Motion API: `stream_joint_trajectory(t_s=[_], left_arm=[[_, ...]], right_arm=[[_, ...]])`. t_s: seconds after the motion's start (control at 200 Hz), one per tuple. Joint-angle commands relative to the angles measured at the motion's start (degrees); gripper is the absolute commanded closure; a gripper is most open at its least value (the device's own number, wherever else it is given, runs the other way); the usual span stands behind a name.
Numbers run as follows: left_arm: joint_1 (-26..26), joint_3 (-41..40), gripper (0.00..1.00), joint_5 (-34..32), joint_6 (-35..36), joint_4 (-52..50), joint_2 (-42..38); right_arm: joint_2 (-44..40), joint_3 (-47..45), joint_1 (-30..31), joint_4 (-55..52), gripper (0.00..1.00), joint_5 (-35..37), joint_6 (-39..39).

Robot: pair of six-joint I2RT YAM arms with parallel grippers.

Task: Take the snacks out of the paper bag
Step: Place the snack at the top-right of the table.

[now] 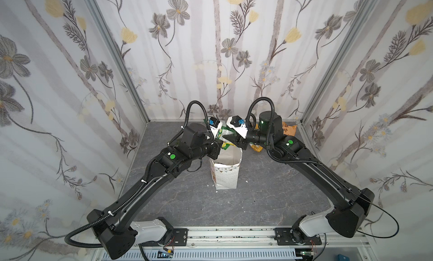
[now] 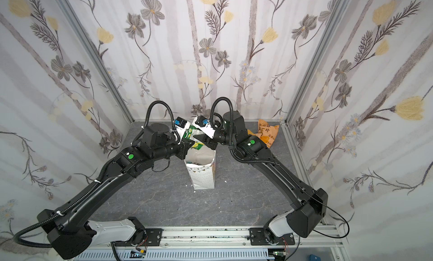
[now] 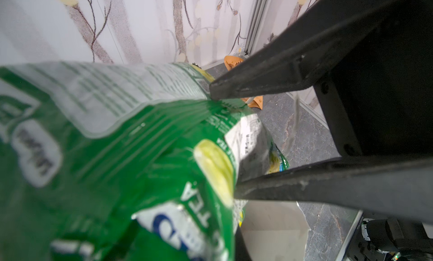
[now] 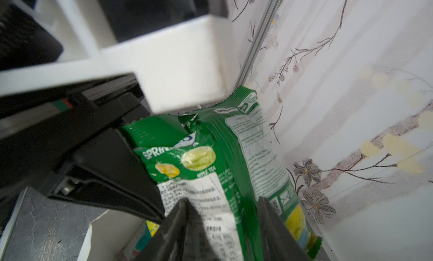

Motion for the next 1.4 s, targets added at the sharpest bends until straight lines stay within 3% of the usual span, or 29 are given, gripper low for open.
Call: stream_joint_trajectory(t_s=[0.0, 0.095, 0.205, 0.325, 0.415, 0.914, 1.174, 1.274, 1.314, 1.394], left_arm=[[-0.2, 1.4, 1.00, 1.8, 1.5, 7.5, -0.8], [-0.3, 1.5, 1.00, 1.6, 1.7, 7.2, -0.8], [-0.4, 1.9, 1.00, 1.2, 1.8, 6.9, -0.8], [-0.4, 1.9, 1.00, 0.5, 2.0, 6.6, -0.8], [-0.4, 2.0, 1.00, -0.3, 1.9, 6.5, -0.8], [-0.4, 3.1, 0.95, -1.5, 1.4, 6.6, -1.1], [-0.4, 3.1, 0.79, -1.6, 1.1, 7.3, -1.2], [-0.5, 3.0, 0.89, -1.5, 1.1, 7.3, -1.3], [-0.5, 3.0, 1.00, -1.5, 1.2, 7.2, -1.3], [-0.4, 3.2, 1.00, -1.8, 1.2, 6.9, -1.2]], right_arm=[[1.2, 1.1, 0.2, -4.3, 0.49, 1.0, -1.3], [1.4, 1.5, 0.4, -4.0, 0.53, 1.9, -1.3], [1.3, 1.6, 0.4, -2.7, 0.75, 2.8, -0.7], [0.7, 1.4, 0.4, -2.1, 0.86, 3.1, -0.5], [-0.1, 1.0, 0.4, -1.3, 1.00, 3.3, -0.2], [-10.3, -7.5, 0.4, 16.8, 1.00, 9.5, 7.3], [-11.8, -8.2, 0.4, 18.6, 1.00, 12.1, 7.9], [-12.0, -8.5, 0.5, 19.1, 1.00, 13.3, 8.1], [-12.1, -8.7, 0.5, 19.6, 1.00, 14.1, 8.3], [-12.7, -9.2, 0.4, 21.0, 1.00, 15.7, 8.8]])
